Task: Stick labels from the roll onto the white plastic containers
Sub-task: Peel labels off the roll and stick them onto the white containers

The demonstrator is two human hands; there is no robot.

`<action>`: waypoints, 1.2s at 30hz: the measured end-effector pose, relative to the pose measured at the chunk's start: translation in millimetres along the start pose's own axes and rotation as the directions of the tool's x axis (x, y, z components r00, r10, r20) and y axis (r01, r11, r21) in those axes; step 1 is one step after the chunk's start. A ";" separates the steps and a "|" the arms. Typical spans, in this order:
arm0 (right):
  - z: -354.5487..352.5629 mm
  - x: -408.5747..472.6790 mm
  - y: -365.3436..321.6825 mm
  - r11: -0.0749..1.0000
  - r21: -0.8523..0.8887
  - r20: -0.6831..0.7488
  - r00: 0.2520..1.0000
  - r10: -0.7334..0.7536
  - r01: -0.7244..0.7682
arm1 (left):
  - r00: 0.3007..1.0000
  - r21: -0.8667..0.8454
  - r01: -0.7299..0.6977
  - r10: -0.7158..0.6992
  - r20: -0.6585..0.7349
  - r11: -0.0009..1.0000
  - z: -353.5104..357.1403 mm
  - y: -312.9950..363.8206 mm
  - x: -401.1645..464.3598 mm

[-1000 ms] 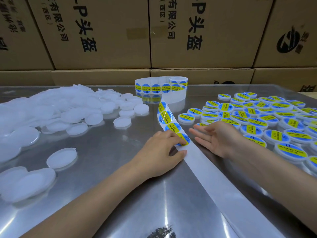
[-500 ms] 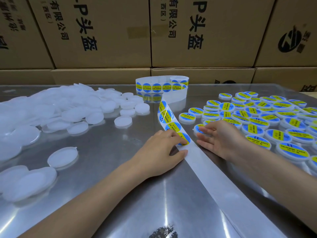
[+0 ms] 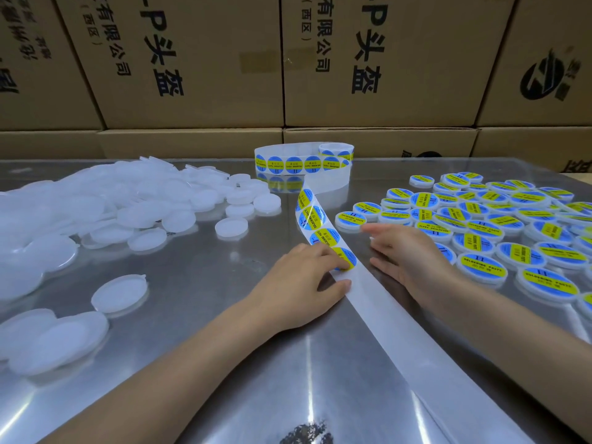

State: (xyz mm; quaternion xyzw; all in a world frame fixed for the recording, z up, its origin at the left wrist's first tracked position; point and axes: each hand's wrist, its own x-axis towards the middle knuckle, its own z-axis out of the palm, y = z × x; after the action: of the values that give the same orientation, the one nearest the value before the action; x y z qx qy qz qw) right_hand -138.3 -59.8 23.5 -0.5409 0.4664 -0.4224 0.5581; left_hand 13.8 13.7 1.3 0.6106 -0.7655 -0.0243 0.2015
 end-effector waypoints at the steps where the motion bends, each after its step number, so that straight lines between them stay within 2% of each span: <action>1: 0.5 -0.7 1.5 0.997 -0.052 0.004 0.999 -0.049 0.049 | 1.000 0.002 -0.002 0.002 -0.004 1.000 0.5 -1.0 0.6; 3: 3.1 -2.6 5.4 0.968 -0.165 0.049 0.982 -0.183 0.188 | 1.000 0.029 -0.012 0.012 -0.015 1.000 0.6 -3.0 1.3; 5: 6.7 -4.2 10.3 0.882 -0.306 0.166 0.932 -0.322 0.359 | 0.999 0.067 -0.033 0.034 -0.021 0.997 -0.8 -5.4 1.4; 6: 8.6 -4.2 13.9 0.812 -0.398 0.234 0.903 -0.361 0.428 | 0.999 0.075 -0.039 0.041 -0.024 0.996 -2.2 -7.1 1.2; 8: 9.5 -3.7 22.6 0.593 -0.596 0.351 0.840 -0.414 0.541 | 0.999 0.107 -0.019 0.024 -0.045 0.994 -6.8 -12.7 1.2; 9: 9.3 -3.4 26.1 0.486 -0.654 0.387 0.808 -0.445 0.580 | 0.998 0.146 0.018 -0.008 -0.069 0.989 -9.7 -17.6 1.5; 10: 8.7 -3.7 27.9 0.423 -0.676 0.408 0.784 -0.467 0.603 | 0.994 0.196 0.079 -0.061 -0.096 0.977 -12.9 -23.7 1.4; 12: 8.4 -5.4 27.5 0.400 -0.675 0.417 0.768 -0.486 0.620 | 0.964 0.297 0.259 -0.224 -0.146 0.919 -19.1 -38.1 0.2; 14: 8.0 -5.3 26.0 0.409 -0.670 0.415 0.769 -0.486 0.620 | 0.897 0.335 0.443 -0.407 -0.175 0.832 -23.4 -52.9 -3.5; 17: 7.3 -5.0 25.3 0.409 -0.680 0.403 0.776 -0.485 0.609 | 0.818 0.282 0.574 -0.555 -0.153 0.769 -26.5 -65.0 -6.5; 21: 6.4 -5.3 26.5 0.332 -0.713 0.415 0.754 -0.509 0.617 | 0.891 0.273 0.449 -0.402 -0.210 0.851 -28.2 -57.7 -3.4; 23: 5.3 -3.3 28.0 0.306 -0.727 0.422 0.751 -0.508 0.615 | 0.922 0.165 0.371 -0.342 -0.181 0.914 -27.5 -50.1 -3.1; 26: 5.4 0.3 31.1 0.333 -0.729 0.427 0.778 -0.461 0.598 | 0.950 -0.008 0.297 -0.296 -0.100 0.955 -24.5 -42.1 -1.4; 29: 5.7 3.3 33.7 0.344 -0.742 0.420 0.800 -0.428 0.575 | 0.943 -0.145 0.242 -0.268 -0.197 0.959 -26.0 -38.0 0.3; 32: 5.9 2.1 33.9 0.287 -0.758 0.433 0.781 -0.451 0.586 | 0.889 -0.257 0.236 -0.315 -0.333 0.937 -30.5 -38.6 1.6; 36: 5.2 -2.4 30.1 0.226 -0.770 0.438 0.752 -0.492 0.597 | 0.890 -0.187 0.277 -0.325 -0.321 0.943 -27.5 -45.8 -0.8</action>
State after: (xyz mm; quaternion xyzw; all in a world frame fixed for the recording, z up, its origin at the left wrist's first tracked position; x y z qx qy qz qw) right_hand -134.7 -54.5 -6.6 -0.8942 0.3652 -0.2568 0.0340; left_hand 65.7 8.6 13.4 0.7013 -0.6104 0.0009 0.3681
